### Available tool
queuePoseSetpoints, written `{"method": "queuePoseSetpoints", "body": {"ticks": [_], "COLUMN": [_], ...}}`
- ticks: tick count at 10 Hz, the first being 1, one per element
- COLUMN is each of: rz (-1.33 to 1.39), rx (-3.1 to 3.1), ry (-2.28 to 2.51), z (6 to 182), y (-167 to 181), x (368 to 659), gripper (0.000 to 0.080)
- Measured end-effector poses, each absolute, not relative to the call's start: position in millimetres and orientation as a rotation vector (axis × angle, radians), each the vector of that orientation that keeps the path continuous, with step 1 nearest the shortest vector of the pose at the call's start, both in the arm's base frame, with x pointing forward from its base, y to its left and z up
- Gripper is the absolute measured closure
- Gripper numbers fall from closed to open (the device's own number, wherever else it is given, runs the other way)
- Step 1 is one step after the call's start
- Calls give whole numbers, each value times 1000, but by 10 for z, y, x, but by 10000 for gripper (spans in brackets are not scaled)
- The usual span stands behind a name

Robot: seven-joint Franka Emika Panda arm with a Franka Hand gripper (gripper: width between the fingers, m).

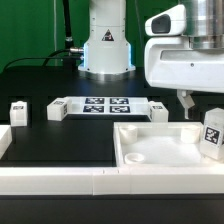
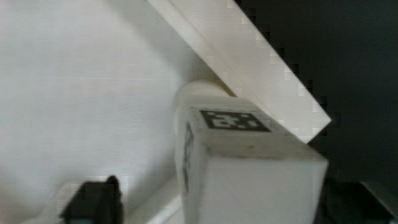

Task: Assemble square table

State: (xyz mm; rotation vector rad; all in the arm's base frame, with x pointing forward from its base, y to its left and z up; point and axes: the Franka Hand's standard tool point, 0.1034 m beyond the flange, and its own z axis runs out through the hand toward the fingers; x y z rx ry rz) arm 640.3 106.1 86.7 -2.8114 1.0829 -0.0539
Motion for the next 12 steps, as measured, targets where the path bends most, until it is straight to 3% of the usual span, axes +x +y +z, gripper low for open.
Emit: {"method": "queuePoseSetpoints", "body": {"ticks": [1, 2, 12], "rz": [-60, -66, -114], "rx": [-2832, -2867, -3045], "ry": [1028, 928, -616], "z": [869, 868, 894], "y": [1064, 1064, 1133], "x": [6406, 6406, 6421], "gripper": [182, 159, 150]}}
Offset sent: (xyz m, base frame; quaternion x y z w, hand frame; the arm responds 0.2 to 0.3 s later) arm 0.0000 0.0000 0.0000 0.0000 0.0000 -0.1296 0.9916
